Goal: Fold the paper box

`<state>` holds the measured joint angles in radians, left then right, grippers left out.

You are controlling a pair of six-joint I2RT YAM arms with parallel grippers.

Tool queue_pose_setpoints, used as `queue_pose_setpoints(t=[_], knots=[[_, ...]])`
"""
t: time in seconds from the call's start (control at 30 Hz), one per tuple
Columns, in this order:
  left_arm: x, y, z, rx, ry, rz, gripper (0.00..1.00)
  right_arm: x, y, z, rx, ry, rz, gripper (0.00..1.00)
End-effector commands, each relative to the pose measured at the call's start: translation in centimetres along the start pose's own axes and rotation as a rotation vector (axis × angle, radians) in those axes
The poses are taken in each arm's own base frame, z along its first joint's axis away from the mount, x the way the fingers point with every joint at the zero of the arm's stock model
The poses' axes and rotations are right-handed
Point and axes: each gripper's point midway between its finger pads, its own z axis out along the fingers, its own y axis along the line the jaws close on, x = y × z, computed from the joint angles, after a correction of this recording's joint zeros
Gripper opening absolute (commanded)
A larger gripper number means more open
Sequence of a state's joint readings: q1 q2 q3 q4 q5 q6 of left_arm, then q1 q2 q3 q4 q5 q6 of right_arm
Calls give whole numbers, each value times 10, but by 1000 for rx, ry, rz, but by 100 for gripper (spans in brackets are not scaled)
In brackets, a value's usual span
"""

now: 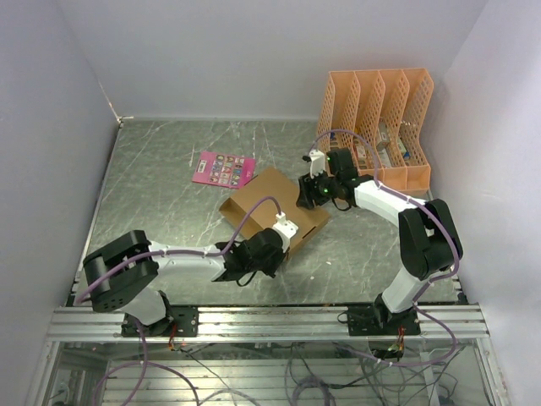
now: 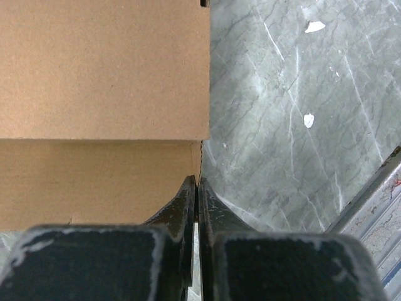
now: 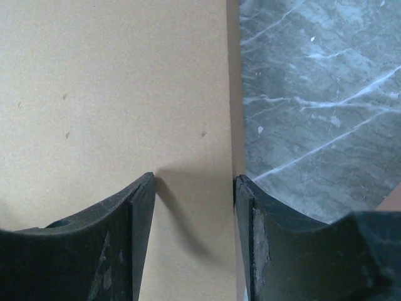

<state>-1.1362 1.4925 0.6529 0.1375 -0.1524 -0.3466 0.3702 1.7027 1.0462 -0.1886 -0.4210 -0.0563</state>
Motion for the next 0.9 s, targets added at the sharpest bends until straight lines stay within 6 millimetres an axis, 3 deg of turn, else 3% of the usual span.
queue_pose_setpoints(t=[0.0,0.3,0.47,0.6,0.73,0.87], knots=[[-42,-6,2,20,-81,-7,7,25,21,8,-54,81,13,46],[-58,-3,5,-6,-52,-42,7,31,29,12,-49,95,-7,46],[-78,6,1,-17,-77,-83,7,33,30,14,-48,103,-11,46],[-89,-1,2,22,-79,-73,7,34,29,15,-41,106,-9,47],[-84,-9,3,70,-47,-70,13,33,28,15,-35,106,-12,47],[-59,-6,-11,80,-8,-89,25,33,28,15,-38,106,-11,47]])
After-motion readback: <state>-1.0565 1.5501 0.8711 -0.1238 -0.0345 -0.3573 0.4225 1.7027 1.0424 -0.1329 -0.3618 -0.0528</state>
